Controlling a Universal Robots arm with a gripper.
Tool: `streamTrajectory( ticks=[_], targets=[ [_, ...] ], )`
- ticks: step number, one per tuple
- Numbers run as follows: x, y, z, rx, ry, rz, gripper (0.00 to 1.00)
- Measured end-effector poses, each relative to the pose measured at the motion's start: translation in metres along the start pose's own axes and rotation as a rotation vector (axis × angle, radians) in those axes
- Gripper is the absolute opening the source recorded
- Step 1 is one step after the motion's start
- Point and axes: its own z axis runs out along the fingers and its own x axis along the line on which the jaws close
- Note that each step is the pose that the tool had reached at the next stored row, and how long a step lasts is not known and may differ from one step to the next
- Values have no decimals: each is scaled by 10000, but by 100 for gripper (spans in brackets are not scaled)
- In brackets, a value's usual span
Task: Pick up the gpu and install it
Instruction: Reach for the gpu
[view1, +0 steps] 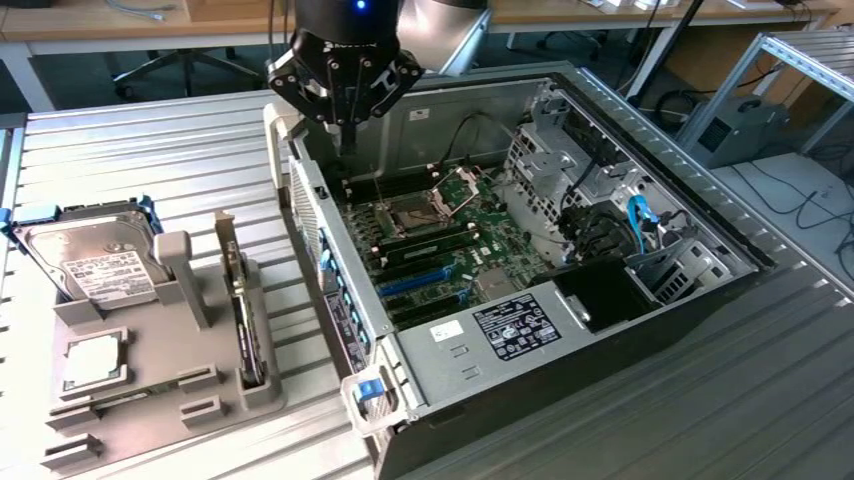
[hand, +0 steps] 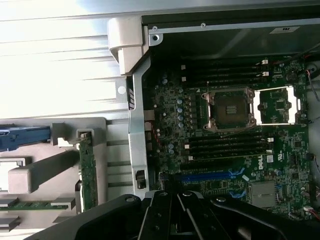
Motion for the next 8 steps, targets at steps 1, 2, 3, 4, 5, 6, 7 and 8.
streamTrajectory(
  ticks=[1, 2, 3, 4, 5, 6, 7, 8],
  targets=[
    [13, -1, 0, -1, 0, 0, 11],
    [22, -2, -1, 0, 0, 0, 11],
    [31, -3, -1, 0, 0, 0, 11],
    [38, -3, -1, 0, 0, 0, 11],
    [44, -3, -1, 0, 0, 0, 11],
    [51, -4, -1, 0, 0, 0, 11],
    [61, -5, -2, 0, 0, -1, 11],
    [70, -5, -2, 0, 0, -1, 11]
  ],
)
